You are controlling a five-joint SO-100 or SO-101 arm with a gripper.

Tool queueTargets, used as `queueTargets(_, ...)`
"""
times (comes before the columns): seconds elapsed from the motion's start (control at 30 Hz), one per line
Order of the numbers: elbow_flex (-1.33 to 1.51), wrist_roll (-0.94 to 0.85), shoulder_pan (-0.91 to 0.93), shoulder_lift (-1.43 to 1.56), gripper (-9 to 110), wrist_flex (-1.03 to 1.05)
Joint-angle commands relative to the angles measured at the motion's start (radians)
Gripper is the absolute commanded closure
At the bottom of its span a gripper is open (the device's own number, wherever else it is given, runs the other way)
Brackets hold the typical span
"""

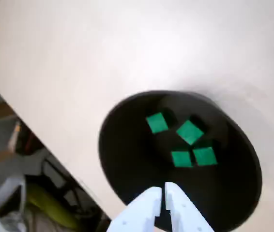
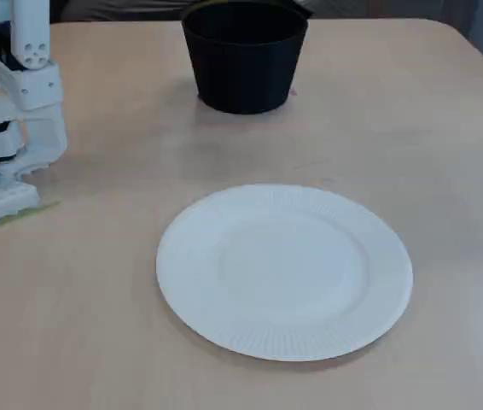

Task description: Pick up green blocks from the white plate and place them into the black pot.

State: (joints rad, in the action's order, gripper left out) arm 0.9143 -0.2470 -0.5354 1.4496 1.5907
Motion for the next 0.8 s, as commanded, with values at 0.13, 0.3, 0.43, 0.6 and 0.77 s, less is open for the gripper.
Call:
queueTargets(0.13, 0.554, 0.057, 0.209, 0.552, 104, -0.537)
queueTargets(0.3, 0.939, 0.129, 0.319, 0.831, 104, -0.776)
queueTargets(0.43, 1.166, 0.161, 0.368, 0.986, 104, -0.867)
queueTargets(0.6, 1.422, 0.178, 0.388, 1.141, 104, -0.951)
queueTargets(0.77, 1.672, 0.199, 0.426, 1.33, 104, -0.988)
